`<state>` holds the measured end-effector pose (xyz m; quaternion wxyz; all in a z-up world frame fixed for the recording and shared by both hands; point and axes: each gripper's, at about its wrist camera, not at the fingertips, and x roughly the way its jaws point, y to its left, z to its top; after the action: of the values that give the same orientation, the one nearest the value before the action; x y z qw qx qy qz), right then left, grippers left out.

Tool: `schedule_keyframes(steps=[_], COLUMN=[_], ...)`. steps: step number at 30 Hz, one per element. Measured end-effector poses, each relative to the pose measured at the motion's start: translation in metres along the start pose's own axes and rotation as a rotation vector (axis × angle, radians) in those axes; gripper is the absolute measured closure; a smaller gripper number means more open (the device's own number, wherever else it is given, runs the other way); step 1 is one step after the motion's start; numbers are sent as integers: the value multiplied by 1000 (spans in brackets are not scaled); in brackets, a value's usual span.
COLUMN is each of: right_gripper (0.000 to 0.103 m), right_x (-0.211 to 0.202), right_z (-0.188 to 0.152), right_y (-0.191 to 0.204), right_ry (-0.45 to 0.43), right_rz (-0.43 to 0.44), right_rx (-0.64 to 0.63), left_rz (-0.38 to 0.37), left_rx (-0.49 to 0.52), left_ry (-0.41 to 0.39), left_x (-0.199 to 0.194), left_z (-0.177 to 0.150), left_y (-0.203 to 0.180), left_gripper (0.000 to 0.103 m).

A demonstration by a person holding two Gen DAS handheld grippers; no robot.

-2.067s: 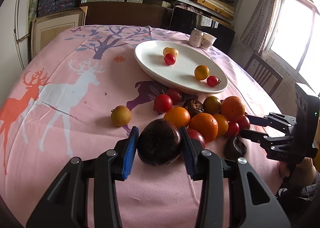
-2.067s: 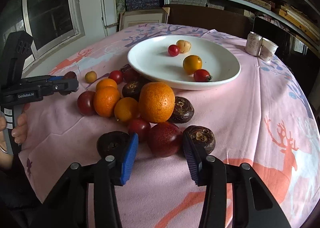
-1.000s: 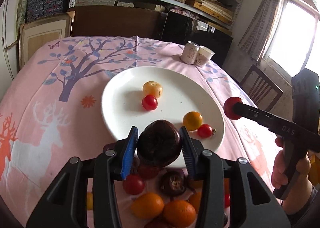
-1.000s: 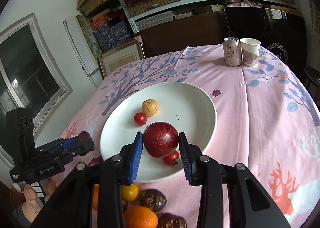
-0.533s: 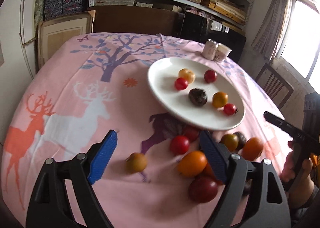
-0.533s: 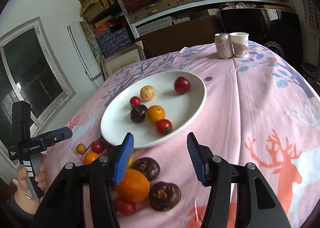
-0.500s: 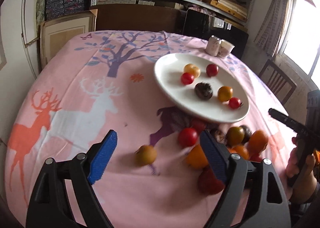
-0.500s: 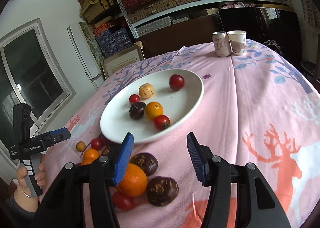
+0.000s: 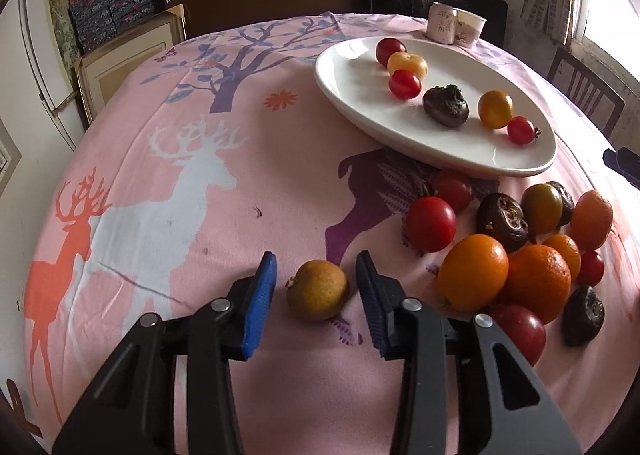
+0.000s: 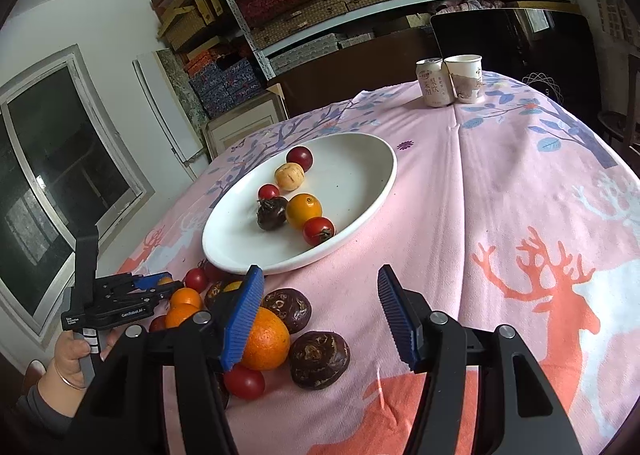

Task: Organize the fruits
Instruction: 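Grasp a small yellow fruit with the left tool while the right tool grasps a dark brown fruit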

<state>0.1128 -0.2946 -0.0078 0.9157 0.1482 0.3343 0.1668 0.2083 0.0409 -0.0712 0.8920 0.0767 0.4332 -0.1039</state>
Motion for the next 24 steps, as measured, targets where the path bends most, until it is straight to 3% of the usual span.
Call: schedule_keyframes(steps=[1, 2, 7, 11, 15, 18, 20, 21, 24], right_gripper=[43, 43, 53, 54, 54, 54, 55, 62, 61], right_x=[0, 1, 2, 8, 28, 35, 39, 40, 37], right_z=[-1, -2, -16, -30, -35, -33, -33, -33, -32], right_y=[1, 1, 8, 25, 33, 36, 37, 37, 35], right_ry=[13, 32, 150, 224, 311, 312, 323, 324, 307], right_rz=[-4, -9, -8, -48, -107, -178, -193, -199, -200], right_rx=[-6, -14, -111, -246, -294, -331, -335, -335, -320], left_rz=[-17, -34, -47, -81, -84, -86, -90, -92, -96], left_rx=[-2, -10, -7, -40, -41, -36, -42, -46, -57], left_ry=[-4, -14, -105, -113, -110, -110, -107, -104, -106], left_x=[-1, -3, -24, -28, -27, -27, -26, -25, -26], left_z=[0, 0, -2, -3, -3, -3, -3, -3, -3], left_y=[0, 2, -2, 4, 4, 3, 4, 5, 8], left_gripper=[74, 76, 76, 76, 76, 76, 76, 76, 76])
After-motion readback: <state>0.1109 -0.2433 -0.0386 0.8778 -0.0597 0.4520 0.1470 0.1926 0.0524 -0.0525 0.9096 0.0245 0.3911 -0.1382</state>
